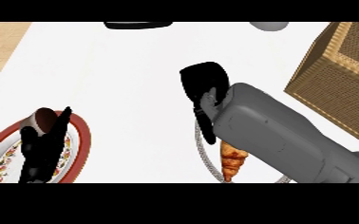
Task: Pick the croissant from the placemat and place it in the basket
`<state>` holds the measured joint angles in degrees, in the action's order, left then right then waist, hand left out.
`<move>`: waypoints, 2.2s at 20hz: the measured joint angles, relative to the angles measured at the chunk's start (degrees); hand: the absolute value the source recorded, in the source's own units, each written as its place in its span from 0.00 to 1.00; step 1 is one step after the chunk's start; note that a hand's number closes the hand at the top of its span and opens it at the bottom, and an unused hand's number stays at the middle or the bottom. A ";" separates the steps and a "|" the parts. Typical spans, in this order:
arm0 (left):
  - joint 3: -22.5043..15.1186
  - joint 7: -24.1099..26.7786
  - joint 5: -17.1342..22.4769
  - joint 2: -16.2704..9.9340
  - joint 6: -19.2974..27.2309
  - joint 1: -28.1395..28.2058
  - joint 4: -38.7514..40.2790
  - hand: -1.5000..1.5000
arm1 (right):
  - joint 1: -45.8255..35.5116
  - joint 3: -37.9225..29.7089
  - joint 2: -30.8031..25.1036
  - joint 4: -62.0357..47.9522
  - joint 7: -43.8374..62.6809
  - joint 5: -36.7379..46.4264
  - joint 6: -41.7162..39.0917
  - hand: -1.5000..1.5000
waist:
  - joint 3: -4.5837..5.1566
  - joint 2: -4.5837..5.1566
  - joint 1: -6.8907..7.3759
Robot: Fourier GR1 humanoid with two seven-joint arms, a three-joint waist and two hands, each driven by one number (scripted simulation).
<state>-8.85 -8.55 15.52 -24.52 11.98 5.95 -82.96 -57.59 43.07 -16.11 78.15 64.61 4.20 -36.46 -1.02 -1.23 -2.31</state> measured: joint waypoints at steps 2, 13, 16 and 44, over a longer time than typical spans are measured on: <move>0.27 -0.04 0.25 -0.14 -0.66 0.02 -0.07 0.50 | 2.27 0.99 -1.00 1.10 -0.30 1.07 0.33 0.00 | 0.00 0.05 0.11; 0.46 -0.65 -0.96 0.84 -0.91 -0.41 -0.31 0.50 | 11.78 3.51 -4.18 7.26 -1.13 6.31 2.42 0.00 | -0.02 0.26 0.79; 0.36 -0.70 -1.59 1.07 -0.88 -0.41 -0.51 0.50 | 13.83 3.66 -4.43 7.94 -1.56 8.35 3.22 0.00 | -0.01 0.34 1.07; 1.93 -1.37 -3.18 2.67 -3.58 -0.44 -1.00 0.50 | 27.62 4.50 -4.21 6.84 -5.45 20.81 4.56 0.00 | -0.01 0.50 1.89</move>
<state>-6.93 -9.92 12.34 -21.86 8.41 5.51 -83.96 -29.97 47.57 -20.32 84.99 59.17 25.01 -31.90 -1.03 -0.73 -0.43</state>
